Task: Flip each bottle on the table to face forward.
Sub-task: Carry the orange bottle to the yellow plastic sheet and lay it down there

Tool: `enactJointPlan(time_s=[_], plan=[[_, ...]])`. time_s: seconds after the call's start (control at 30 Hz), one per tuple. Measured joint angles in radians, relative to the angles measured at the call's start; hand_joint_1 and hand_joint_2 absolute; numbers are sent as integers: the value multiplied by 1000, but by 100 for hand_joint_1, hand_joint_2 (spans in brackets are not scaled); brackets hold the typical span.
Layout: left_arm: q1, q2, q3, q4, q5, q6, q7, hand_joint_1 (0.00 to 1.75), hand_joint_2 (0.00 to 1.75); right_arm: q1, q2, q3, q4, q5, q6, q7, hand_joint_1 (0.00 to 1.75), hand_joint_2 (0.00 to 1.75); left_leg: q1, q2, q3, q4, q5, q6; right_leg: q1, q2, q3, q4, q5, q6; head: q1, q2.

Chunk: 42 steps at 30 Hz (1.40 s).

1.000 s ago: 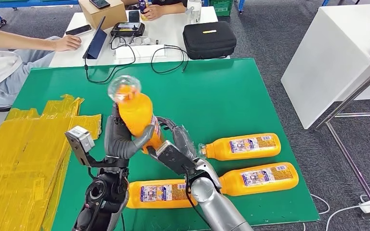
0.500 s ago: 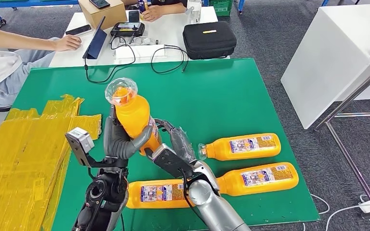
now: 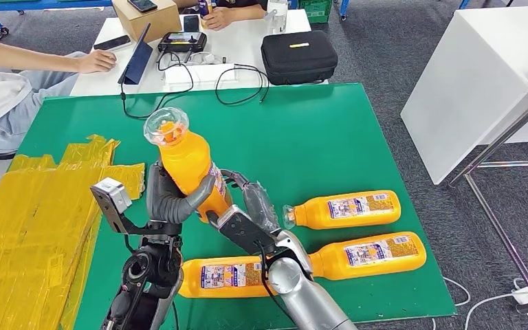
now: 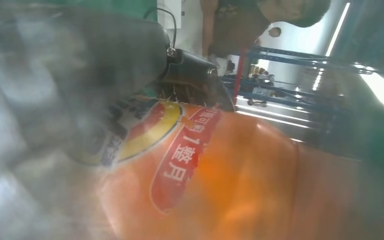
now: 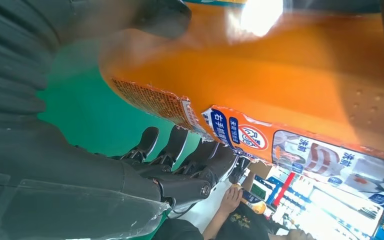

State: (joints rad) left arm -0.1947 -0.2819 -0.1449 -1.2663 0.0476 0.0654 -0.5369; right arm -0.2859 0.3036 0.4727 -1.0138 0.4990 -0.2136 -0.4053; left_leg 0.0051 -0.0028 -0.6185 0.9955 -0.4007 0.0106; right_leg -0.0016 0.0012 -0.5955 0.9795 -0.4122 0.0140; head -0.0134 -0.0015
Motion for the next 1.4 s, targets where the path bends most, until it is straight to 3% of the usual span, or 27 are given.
enactJointPlan(time_s=[0.07, 0.2, 0.3, 0.43, 0.53, 0.67, 0.7, 0.83, 0.93, 1.03, 1.1, 1.27, 1.4], plan=[[-1, 0, 0, 0, 0, 6, -3, 175, 175, 1, -1, 0, -4, -2, -3, -3, 173, 175, 0, 0, 0, 0, 0, 0, 0, 0, 0, 0, 0, 0, 0, 0], [-8, 0, 1, 0, -7, 22, -10, 175, 175, 5, -5, 0, -23, -4, -11, -9, 6, 175, 0, 0, 0, 0, 0, 0, 0, 0, 0, 0, 0, 0, 0, 0], [-16, 3, 4, -4, -52, 73, -17, 175, 175, 19, -6, 3, -72, -8, -19, -25, 0, 175, 0, 0, 0, 0, 0, 0, 0, 0, 0, 0, 0, 0, 0, 0], [-33, 23, 23, -25, -209, 217, -33, 175, 175, 52, -19, 12, -201, -27, -21, -31, 0, 175, 0, 0, 0, 0, 0, 0, 0, 0, 0, 0, 0, 0, 0, 0], [-47, 39, 38, -39, -257, 256, -32, 175, 175, 73, -32, 17, -285, -35, -14, -24, 0, 175, 0, 0, 0, 0, 0, 0, 0, 0, 0, 0, 0, 0, 0, 0], [-65, 67, 53, -41, -438, 387, -22, 175, 175, 103, -50, 19, -382, -79, 10, -34, 0, 0, 0, 0, 0, 0, 0, 0, 0, 0, 0, 0, 0, 0, 0, 0], [-72, 80, 61, -38, -495, 422, -14, 175, 175, 111, -56, 19, -410, -94, 22, -32, 0, 0, 0, 0, 0, 0, 0, 0, 0, 0, 0, 0, 0, 0, 0, 0], [-92, 139, 120, -7, -692, 530, 18, 175, 175, 144, -90, 13, -511, -140, 63, -16, 0, 175, 0, 1, 0, 0, 0, 0, 0, 0, 0, 0, 0, 0, 0, 0], [-107, 181, 176, 39, -839, 614, 29, 175, 175, 166, -112, -2, -565, -153, 67, -12, 0, 175, 0, 1, 1, 0, 0, 0, 0, 0, 0, 0, 0, 0, 0, 0], [-121, 207, 221, 79, -883, 630, 27, 175, 175, 179, -129, -13, -599, -157, 69, -10, 0, 175, 0, 1, 0, 0, 0, 0, 0, 0, 0, 0, 0, 0, 0, 0], [-122, 213, 250, 89, -994, 632, 52, 175, 175, 183, -136, -17, -611, -159, 68, -9, 0, 175, 0, 1, 0, 0, 0, 0, 0, 0, 0, 0, 0, 0, 0, 0], [-122, 248, 360, 142, -1510, 635, 247, 175, 175, 192, -159, -30, -634, -174, 52, -4, 0, 175, 0, 2, 0, 0, 0, 0, 0, 1, 0, 0, 0, 0, 0, 0], [-124, 326, 377, 286, -1602, 635, 435, 175, 175, 206, -182, -45, -661, -189, 43, -4, 0, 175, 0, 4, 1, 0, 0, 0, 0, 1, -1, 0, 0, 0, 0, 0]])
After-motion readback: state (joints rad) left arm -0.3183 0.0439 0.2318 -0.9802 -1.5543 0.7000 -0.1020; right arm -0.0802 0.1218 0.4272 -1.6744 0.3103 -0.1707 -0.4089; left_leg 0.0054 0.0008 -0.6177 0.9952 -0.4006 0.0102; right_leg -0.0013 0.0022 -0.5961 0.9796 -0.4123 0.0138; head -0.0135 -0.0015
